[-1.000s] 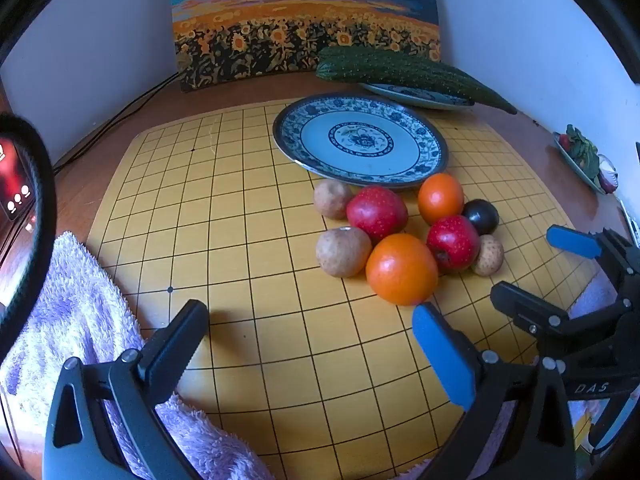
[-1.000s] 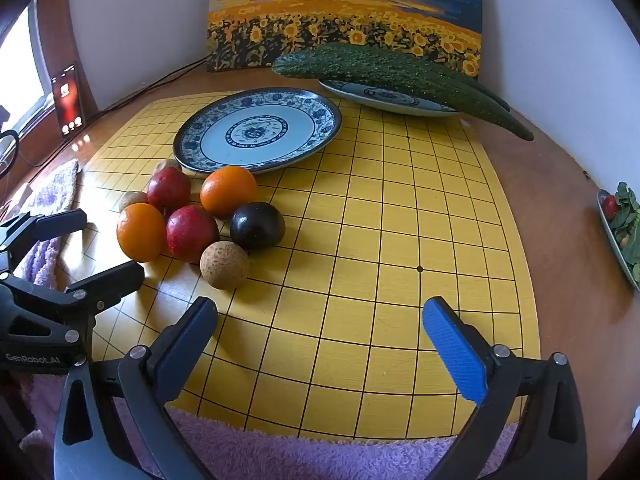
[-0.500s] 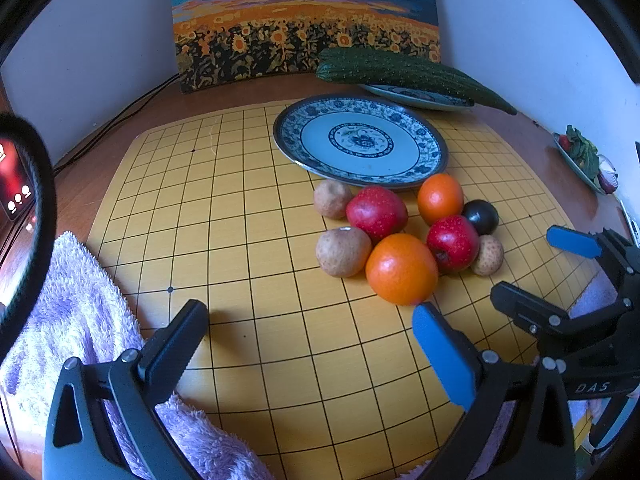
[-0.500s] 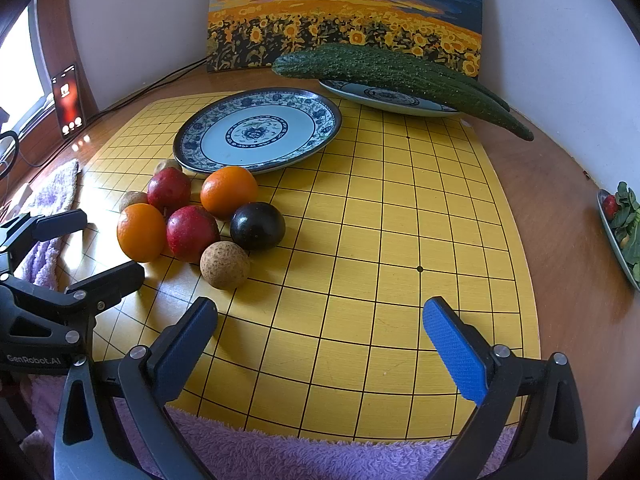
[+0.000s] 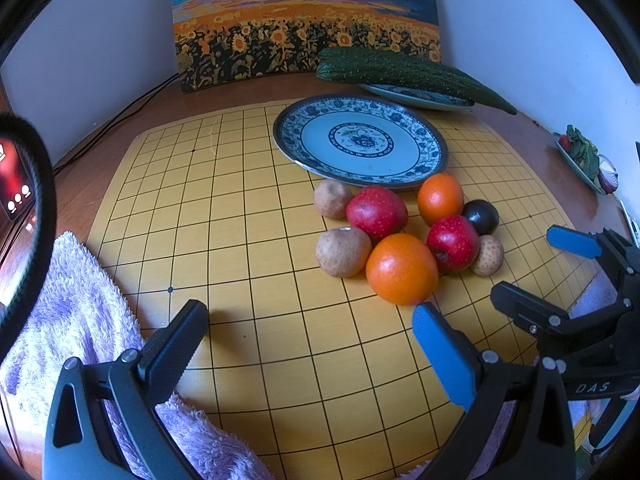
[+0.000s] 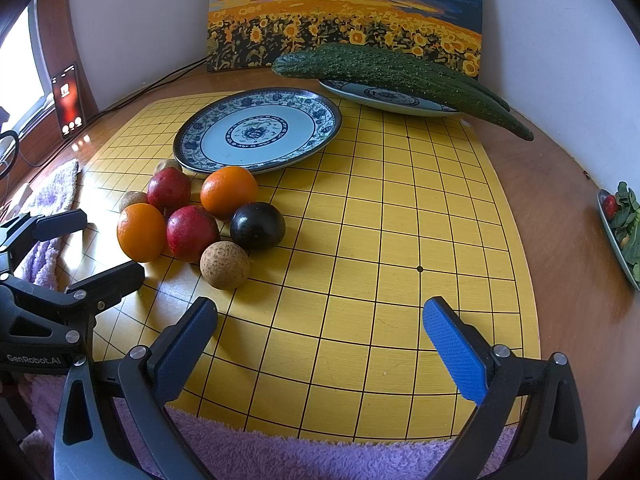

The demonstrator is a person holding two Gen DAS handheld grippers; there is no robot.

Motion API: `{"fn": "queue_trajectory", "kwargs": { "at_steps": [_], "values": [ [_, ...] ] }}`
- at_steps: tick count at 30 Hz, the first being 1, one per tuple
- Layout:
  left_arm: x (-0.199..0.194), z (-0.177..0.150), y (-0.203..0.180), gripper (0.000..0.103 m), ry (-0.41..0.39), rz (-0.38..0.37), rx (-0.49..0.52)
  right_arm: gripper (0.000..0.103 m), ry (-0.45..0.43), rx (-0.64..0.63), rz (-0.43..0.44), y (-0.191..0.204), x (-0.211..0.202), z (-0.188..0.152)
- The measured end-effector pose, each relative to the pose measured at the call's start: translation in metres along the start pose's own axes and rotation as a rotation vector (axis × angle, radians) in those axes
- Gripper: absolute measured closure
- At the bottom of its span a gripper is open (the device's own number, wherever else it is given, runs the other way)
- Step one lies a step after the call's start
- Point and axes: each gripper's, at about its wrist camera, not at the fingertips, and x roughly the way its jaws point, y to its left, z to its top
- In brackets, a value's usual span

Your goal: Organize fruits

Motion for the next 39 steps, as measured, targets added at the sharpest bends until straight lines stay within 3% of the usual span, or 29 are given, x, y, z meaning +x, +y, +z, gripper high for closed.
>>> {"fn": "queue_trajectory", "kwargs": {
  "at_steps": [39],
  "values": [
    [-0.0007, 0.0029, -0.0015, 0.0, 0.007, -0.005, 0.007, 0.0, 0.004, -0.001, -0.003, 0.0013, 0.0004, 0.0021]
  ]
}}
